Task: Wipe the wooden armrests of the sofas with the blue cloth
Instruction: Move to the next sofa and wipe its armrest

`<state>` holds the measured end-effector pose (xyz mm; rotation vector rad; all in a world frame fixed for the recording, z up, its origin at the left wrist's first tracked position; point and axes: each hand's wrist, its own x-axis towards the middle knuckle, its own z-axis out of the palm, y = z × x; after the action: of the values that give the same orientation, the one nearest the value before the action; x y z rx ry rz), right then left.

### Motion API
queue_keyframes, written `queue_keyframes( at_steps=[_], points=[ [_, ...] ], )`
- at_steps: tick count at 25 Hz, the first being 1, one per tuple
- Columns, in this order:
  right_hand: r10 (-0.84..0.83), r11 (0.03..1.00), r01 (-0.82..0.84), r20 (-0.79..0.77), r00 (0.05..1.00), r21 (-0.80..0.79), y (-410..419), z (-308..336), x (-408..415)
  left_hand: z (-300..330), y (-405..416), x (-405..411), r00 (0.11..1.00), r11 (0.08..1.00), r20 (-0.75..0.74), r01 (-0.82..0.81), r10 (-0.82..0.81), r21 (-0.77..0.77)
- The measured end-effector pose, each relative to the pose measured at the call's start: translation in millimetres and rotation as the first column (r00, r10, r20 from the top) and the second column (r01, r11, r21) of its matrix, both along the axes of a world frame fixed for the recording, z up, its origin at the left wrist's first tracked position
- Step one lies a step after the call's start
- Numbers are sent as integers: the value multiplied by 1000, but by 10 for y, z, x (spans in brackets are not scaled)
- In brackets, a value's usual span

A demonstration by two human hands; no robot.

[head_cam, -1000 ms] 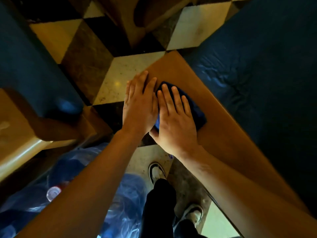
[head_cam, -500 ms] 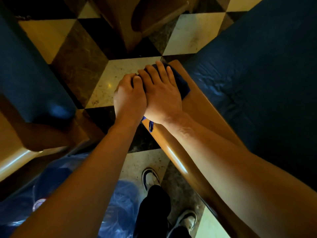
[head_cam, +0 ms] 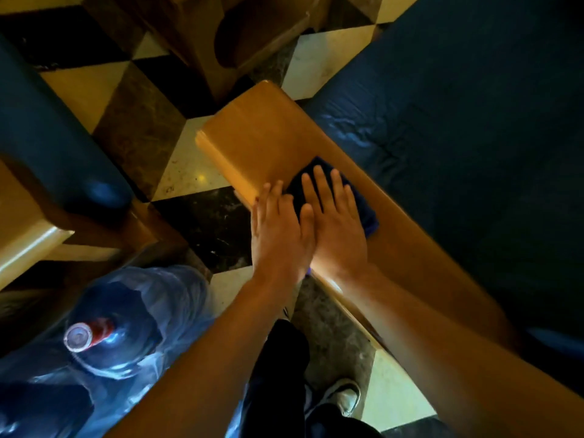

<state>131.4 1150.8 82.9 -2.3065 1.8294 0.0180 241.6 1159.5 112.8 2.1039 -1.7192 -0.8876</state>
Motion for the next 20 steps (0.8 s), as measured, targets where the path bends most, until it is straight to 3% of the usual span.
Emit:
queue_keyframes(
  at_steps=[5, 10, 12, 14, 17, 18, 20],
  points=[
    [-48, 999, 48, -24, 999, -5, 1411, -48, -755, 101, 1408, -806, 977, 993, -191, -72, 89, 94],
    [-175, 984, 172, -109, 978, -37, 2789, -46, -1613, 123, 2580, -1613, 962, 964, -234, 188, -141, 190],
    [-229, 973, 223, -123, 966, -55, 3334, -34, -1985, 130, 2947, -1936, 937, 920, -282, 284, -206, 271],
    [-245, 969, 241, -103, 964, -52, 3706, 3, -2271, 108, 3159, -2136, 917, 883, -363, 301, -165, 359],
    [-371, 924, 373, -41, 928, 87, 4121, 194, -2524, 122, 3494, -2405, 901, 740, -349, 417, -259, 528],
    [-452, 883, 446, 7, 892, 147, 4221, 267, -2520, 142, 3557, -2445, 903, 686, -345, 422, -257, 593],
    [-630, 769, 585, 150, 762, 258, 4339, 400, -2469, 211, 3589, -2493, 918, 602, -388, 354, -80, 715]
  ],
)
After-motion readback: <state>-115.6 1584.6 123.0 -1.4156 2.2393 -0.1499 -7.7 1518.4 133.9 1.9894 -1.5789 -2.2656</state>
